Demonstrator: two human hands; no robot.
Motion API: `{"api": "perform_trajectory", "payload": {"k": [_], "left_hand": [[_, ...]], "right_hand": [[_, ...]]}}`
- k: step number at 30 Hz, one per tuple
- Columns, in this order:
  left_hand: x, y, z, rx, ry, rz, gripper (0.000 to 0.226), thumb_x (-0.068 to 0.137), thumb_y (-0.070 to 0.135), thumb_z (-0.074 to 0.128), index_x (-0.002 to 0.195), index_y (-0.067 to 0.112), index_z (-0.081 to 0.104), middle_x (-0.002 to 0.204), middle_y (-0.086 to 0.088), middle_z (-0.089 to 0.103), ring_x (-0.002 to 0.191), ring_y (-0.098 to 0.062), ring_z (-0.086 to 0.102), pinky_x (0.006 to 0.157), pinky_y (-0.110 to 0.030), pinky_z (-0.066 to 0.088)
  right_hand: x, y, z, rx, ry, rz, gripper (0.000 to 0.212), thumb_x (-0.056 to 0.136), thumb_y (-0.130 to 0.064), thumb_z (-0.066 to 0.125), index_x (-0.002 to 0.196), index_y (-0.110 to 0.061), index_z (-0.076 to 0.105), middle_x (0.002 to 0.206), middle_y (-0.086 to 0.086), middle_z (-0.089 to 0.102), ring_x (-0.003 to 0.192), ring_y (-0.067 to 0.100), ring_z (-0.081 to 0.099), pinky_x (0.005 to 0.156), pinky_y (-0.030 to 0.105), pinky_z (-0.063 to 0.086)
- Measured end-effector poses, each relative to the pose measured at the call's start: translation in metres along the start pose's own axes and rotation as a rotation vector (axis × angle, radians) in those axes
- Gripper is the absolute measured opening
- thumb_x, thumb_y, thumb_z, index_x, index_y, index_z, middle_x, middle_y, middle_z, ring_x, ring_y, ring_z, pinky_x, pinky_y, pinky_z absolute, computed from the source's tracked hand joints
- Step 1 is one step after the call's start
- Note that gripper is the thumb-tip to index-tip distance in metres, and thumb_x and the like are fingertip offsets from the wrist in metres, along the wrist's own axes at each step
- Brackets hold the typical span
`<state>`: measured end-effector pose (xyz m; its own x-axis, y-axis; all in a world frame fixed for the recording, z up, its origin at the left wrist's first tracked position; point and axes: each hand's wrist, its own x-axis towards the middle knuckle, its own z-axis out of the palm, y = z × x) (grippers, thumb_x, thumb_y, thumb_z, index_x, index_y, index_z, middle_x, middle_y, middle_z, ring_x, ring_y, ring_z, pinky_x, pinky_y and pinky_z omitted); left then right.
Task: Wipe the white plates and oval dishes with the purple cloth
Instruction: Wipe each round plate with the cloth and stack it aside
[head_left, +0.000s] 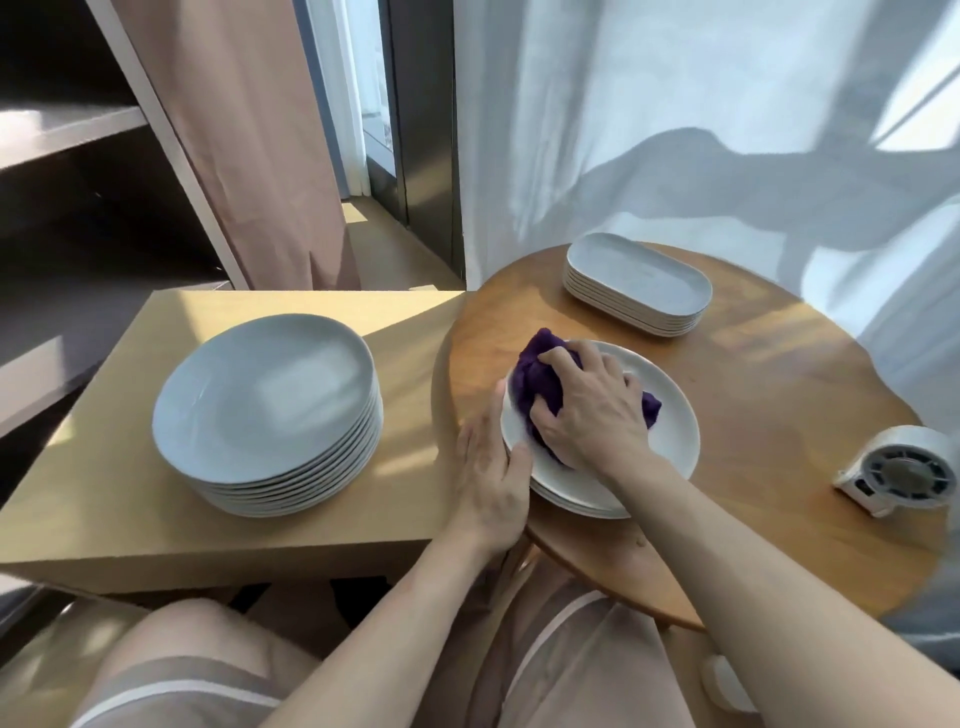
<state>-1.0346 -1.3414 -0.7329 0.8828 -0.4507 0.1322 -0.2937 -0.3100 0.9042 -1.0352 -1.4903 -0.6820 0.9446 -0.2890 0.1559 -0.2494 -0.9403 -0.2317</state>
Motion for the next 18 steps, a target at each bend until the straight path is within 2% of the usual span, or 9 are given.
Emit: {"api": "perform_trajectory", "payload": {"k": [3,7,10,14,18], "left_hand": [[-0.002,0.005,0.003,0.005,0.018,0.001,0.070,0.095,0.022,0.030,0.163,0.025,0.013,0.167,0.011,0.022,0.152,0.001,0.015,0.126,-0.031,0.003],[-0.005,0.005,0.000,0.014,0.017,0.000,0.066,0.096,0.025,0.031,0.161,0.028,0.019,0.159,0.017,0.027,0.136,0.024,0.012,0.125,-0.032,0.010],[-0.005,0.007,0.000,0.015,0.004,-0.011,0.066,0.096,0.030,0.030,0.160,0.031,0.017,0.163,0.011,0.028,0.130,0.029,0.009,0.125,-0.030,0.010],[-0.004,0.008,-0.002,0.030,-0.009,-0.035,0.064,0.096,0.034,0.029,0.157,0.041,0.013,0.162,0.009,0.027,0.127,0.016,0.017,0.124,-0.037,0.015],[-0.003,0.004,0.000,0.035,0.006,-0.043,0.065,0.096,0.035,0.028,0.159,0.038,0.014,0.161,0.005,0.028,0.132,0.005,0.019,0.124,-0.041,0.017]], "right_hand": [[0.005,0.002,0.000,-0.073,0.011,0.052,0.039,0.089,-0.052,0.049,0.121,-0.031,0.044,0.139,0.000,0.045,0.124,0.032,0.045,0.095,0.052,0.039],[0.007,0.014,-0.009,-0.170,-0.003,0.097,0.039,0.091,-0.054,0.048,0.121,-0.030,0.041,0.138,0.004,0.042,0.122,0.036,0.044,0.097,0.055,0.036],[0.005,0.026,-0.020,-0.260,-0.036,0.083,0.041,0.092,-0.055,0.048,0.125,-0.031,0.041,0.136,0.004,0.040,0.118,0.036,0.042,0.097,0.055,0.035],[-0.004,0.042,-0.041,-0.371,-0.103,0.062,0.043,0.091,-0.048,0.052,0.131,-0.033,0.044,0.137,0.004,0.041,0.120,0.035,0.042,0.097,0.054,0.035],[-0.029,0.054,-0.058,-0.408,-0.204,0.065,0.046,0.086,-0.041,0.056,0.130,-0.036,0.043,0.137,0.001,0.040,0.124,0.034,0.040,0.098,0.053,0.034]]}}
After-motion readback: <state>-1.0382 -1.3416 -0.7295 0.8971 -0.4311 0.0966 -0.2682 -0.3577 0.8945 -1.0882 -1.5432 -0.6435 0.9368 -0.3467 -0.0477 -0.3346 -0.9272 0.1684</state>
